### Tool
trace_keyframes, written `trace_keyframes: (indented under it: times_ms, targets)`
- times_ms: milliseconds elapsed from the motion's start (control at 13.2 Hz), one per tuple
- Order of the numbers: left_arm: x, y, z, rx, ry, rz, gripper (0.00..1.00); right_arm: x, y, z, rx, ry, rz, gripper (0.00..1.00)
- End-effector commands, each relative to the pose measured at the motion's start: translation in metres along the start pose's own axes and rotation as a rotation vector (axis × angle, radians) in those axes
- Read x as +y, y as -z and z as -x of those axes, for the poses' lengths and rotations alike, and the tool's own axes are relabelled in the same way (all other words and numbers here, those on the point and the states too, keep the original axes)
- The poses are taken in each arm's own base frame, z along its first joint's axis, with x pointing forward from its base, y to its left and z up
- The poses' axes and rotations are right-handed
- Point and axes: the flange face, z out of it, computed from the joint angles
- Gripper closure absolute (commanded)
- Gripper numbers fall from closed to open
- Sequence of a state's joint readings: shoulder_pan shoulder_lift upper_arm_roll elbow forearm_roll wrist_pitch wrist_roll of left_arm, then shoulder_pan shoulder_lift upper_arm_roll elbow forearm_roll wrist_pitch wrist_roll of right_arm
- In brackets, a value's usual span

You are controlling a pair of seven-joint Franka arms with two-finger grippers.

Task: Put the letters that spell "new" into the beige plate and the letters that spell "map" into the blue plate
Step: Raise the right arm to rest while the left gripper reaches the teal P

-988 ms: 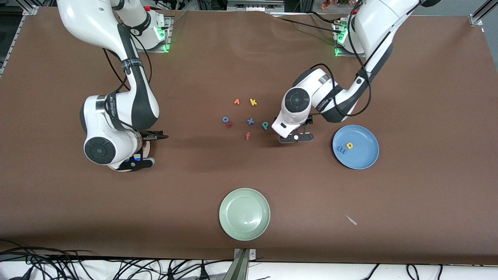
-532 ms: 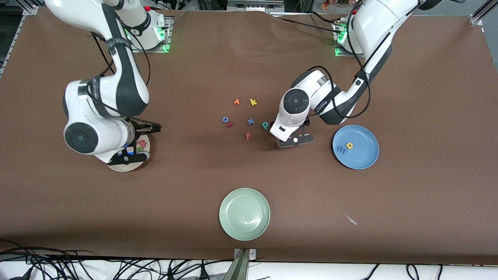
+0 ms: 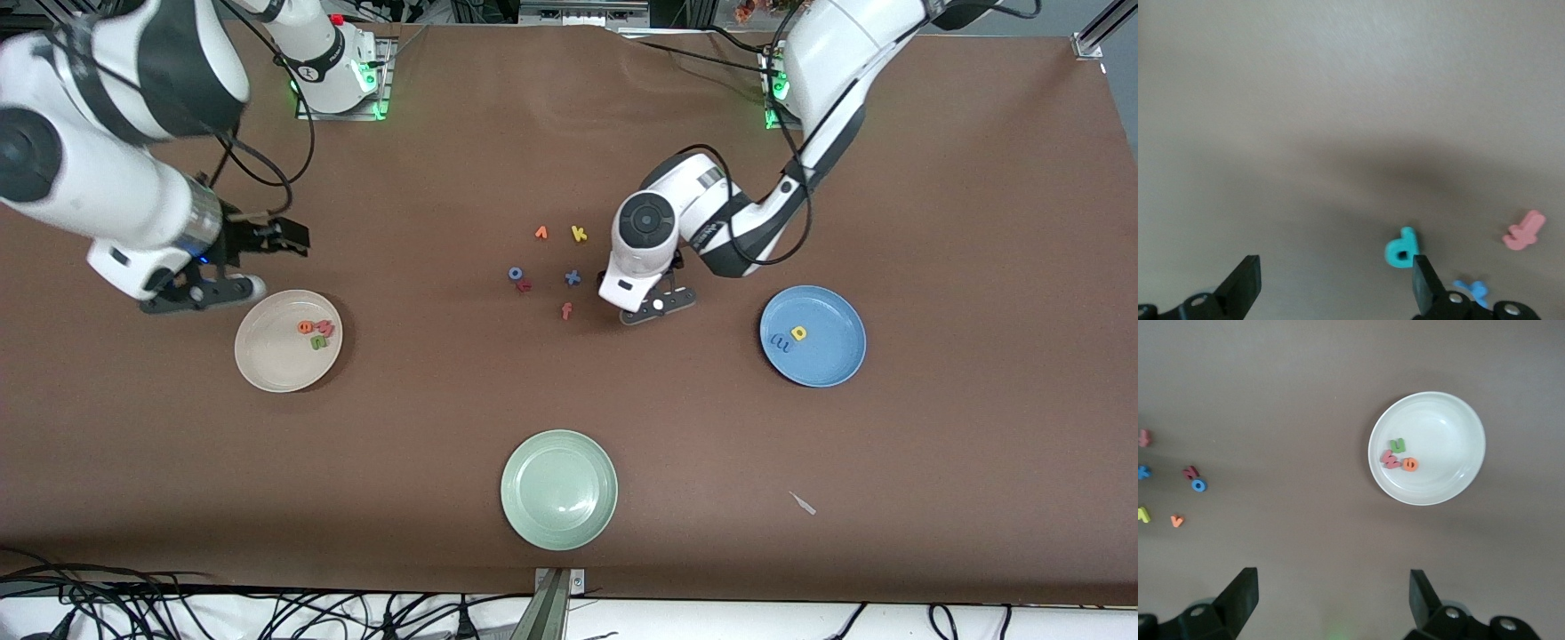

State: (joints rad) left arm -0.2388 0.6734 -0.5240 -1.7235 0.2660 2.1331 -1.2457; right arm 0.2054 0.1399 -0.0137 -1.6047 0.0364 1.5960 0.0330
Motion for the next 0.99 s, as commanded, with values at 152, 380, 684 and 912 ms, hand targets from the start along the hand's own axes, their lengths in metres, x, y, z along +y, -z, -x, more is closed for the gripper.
trace_keyframes:
  times_ms: [152, 380, 684, 912]
  targets:
    - [0.023, 0.013, 0.002, -0.097, 0.088, 0.105, 0.0, 0.039, 0.047, 0.047, 0.04, -0.047, 0.016, 0.0]
    - [0.035, 0.007, 0.025, -0.087, 0.046, 0.091, 0.0, 0.056, 0.051, 0.063, 0.002, -0.077, 0.025, 0.0]
    - [0.039, -0.004, 0.041, -0.093, 0.036, 0.068, 0.0, 0.058, 0.052, 0.066, 0.011, -0.094, 0.025, 0.0]
    - [0.032, -0.018, 0.029, -0.097, 0.124, 0.044, 0.12, 0.058, 0.05, 0.056, 0.036, -0.086, 0.033, 0.0]
